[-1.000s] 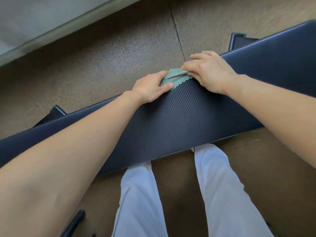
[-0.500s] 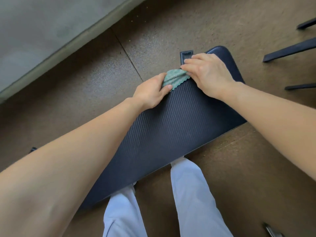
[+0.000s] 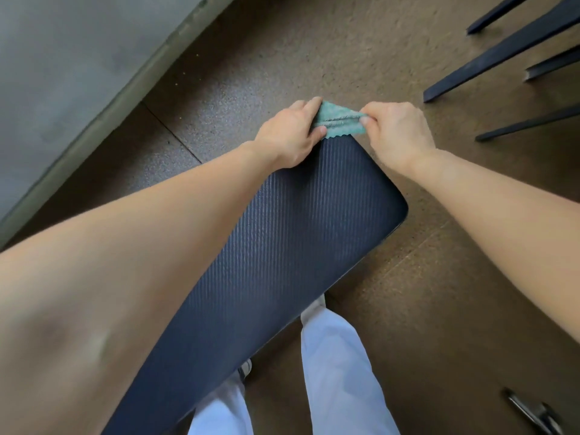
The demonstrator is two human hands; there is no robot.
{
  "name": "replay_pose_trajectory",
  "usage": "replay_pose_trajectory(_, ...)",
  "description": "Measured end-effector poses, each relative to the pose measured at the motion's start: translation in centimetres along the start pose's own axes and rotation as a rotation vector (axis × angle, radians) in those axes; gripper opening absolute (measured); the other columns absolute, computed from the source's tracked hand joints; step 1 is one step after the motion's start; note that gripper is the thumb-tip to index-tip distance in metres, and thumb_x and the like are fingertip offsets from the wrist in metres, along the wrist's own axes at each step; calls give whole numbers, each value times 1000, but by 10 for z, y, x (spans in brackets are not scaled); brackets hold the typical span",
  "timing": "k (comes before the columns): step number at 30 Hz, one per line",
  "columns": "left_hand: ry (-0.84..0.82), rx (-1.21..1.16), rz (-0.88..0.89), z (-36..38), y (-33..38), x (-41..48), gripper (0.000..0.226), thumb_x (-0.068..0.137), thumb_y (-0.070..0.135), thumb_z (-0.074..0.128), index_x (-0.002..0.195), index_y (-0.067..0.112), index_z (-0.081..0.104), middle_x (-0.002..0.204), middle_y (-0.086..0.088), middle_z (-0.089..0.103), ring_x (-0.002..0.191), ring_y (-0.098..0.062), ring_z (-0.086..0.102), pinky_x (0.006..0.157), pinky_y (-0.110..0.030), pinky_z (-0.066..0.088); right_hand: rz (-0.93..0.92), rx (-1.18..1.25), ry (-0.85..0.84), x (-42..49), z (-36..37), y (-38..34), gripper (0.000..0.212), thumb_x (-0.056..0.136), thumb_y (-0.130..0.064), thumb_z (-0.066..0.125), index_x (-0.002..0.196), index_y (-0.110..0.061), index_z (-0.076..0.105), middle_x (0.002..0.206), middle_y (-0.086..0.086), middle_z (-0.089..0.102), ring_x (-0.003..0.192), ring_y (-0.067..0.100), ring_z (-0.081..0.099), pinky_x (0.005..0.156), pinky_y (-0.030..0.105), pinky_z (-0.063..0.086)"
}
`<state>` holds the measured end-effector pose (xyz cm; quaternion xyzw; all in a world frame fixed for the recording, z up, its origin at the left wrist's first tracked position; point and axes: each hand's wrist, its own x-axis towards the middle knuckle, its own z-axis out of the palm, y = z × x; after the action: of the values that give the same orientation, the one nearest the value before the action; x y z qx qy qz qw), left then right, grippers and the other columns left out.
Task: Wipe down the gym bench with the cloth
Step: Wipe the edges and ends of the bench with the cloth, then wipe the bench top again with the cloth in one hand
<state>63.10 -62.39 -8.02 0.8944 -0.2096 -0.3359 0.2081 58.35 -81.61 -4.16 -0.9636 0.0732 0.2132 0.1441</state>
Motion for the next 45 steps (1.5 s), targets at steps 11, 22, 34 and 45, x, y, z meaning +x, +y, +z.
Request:
replay_pose_trajectory(11, -95, 533, 334, 64, 76, -20, 58, 105, 55, 28, 160, 35, 28, 166, 2, 31, 159, -36, 7, 122, -66, -5, 601, 643, -321, -93, 22, 89, 18, 91, -12, 75, 105, -5, 66, 71, 10, 66, 56, 15, 57, 54, 26, 50)
replay_pose_trajectory(22, 193, 177, 308, 128, 62, -129, 39, 91, 26, 67, 129, 17, 62, 134, -10, 58, 122, -37, 51, 94, -51, 47, 742, 861, -360, -165, 43, 75, 12, 91, -15, 74, 98, -6, 70, 92, 8, 66, 78, 14, 62, 71, 27, 55)
replay_pose_trajectory(34, 111, -589, -30, 103, 102, -203, 29, 93, 25, 74, 118, 21, 61, 112, 7, 66, 97, -8, 63, 81, -23, 54, 951, 1780, 5, -226, -21, 8, 15, 96, -7, 65, 109, -13, 61, 112, 10, 66, 106, 20, 70, 87, 30, 60)
replay_pose_trajectory(45, 565, -532, -879, 68, 39, -172, 59, 93, 56, 42, 137, 21, 57, 134, -3, 60, 126, -26, 53, 103, -46, 44, 567, 1337, -58, -139, 9, -33, 47, 95, -14, 67, 140, -13, 55, 125, 6, 68, 107, 13, 69, 98, 33, 58)
